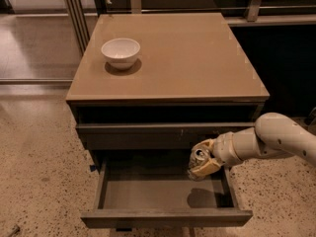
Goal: Place 7up can into middle drawer
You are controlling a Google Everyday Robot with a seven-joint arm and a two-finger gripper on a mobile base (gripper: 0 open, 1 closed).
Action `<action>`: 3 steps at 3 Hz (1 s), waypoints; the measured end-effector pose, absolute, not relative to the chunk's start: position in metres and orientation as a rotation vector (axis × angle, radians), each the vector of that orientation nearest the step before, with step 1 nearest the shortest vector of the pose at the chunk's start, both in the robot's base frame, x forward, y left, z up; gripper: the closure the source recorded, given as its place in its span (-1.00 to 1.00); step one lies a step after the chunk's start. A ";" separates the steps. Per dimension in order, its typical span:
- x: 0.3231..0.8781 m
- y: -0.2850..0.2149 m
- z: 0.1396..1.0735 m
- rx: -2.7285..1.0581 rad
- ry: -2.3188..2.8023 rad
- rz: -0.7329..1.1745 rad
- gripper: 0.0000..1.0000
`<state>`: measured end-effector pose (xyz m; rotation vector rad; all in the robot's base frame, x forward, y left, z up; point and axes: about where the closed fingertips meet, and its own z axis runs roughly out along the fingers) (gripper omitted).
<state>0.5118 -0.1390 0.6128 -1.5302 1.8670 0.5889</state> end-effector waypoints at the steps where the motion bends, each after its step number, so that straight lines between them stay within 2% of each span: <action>1: 0.512 -0.139 0.613 -1.530 1.867 0.589 1.00; 3: 0.497 -0.119 0.545 -1.564 1.758 0.593 1.00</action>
Offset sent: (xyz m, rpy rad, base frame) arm -0.0220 0.0177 -0.0765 -0.0075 -0.0864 0.0939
